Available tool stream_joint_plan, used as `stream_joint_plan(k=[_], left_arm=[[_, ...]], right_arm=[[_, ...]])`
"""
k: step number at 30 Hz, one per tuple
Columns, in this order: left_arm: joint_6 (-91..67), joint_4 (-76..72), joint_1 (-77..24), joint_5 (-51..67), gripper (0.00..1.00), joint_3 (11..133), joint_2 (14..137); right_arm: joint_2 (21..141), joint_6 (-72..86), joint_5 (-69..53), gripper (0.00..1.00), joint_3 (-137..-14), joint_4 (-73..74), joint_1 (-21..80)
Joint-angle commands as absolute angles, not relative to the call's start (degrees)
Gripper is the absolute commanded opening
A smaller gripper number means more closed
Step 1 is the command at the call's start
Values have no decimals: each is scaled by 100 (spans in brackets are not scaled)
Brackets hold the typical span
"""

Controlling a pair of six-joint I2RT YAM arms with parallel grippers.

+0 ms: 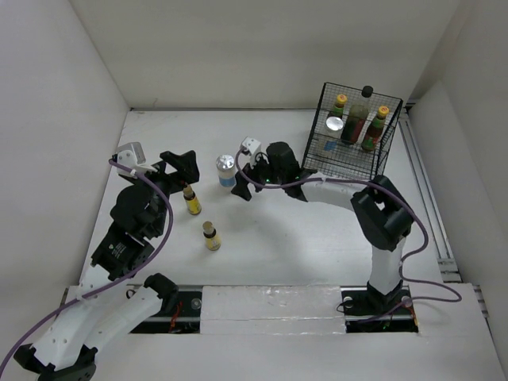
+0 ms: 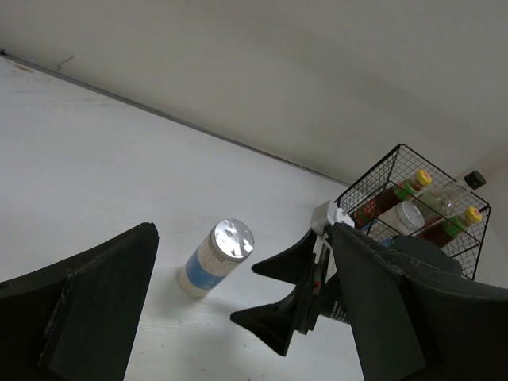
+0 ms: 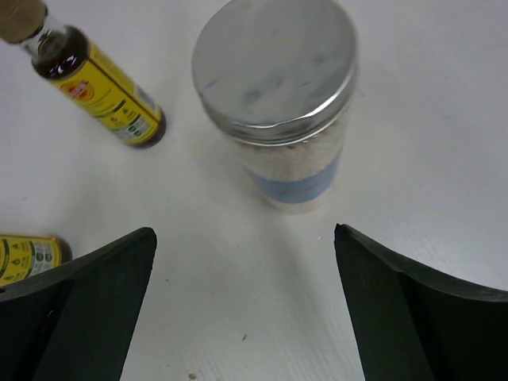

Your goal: Organize the condiment bottles

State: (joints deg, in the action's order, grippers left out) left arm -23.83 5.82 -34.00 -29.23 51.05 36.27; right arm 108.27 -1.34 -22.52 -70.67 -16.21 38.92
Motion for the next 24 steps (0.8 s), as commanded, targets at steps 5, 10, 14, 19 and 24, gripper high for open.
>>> stream_joint_plan(k=[5,10,14,19,24], left_arm=[[-2347,413,-3375,-2848,87,5150,3595],[-2347,413,-3375,-2848,87,5150,3595],[-2347,413,-3375,-2848,87,5150,3595],[-2347,360,-3375,-2795,87,5150,3542],[-2347,360,-3375,-2795,87,5150,3542]], right_arm=[[11547,-580,-2558,99,-8392,-1608,4007],[12014,-519,-2250,99,-8990,-1608,4122],[12164,-519,-2197,97,-9193,-1608,4289],[12059,-519,-2145,87,-9080,-1679,4289],[11717,-457,-1969,64,-8816,-1871,4289]])
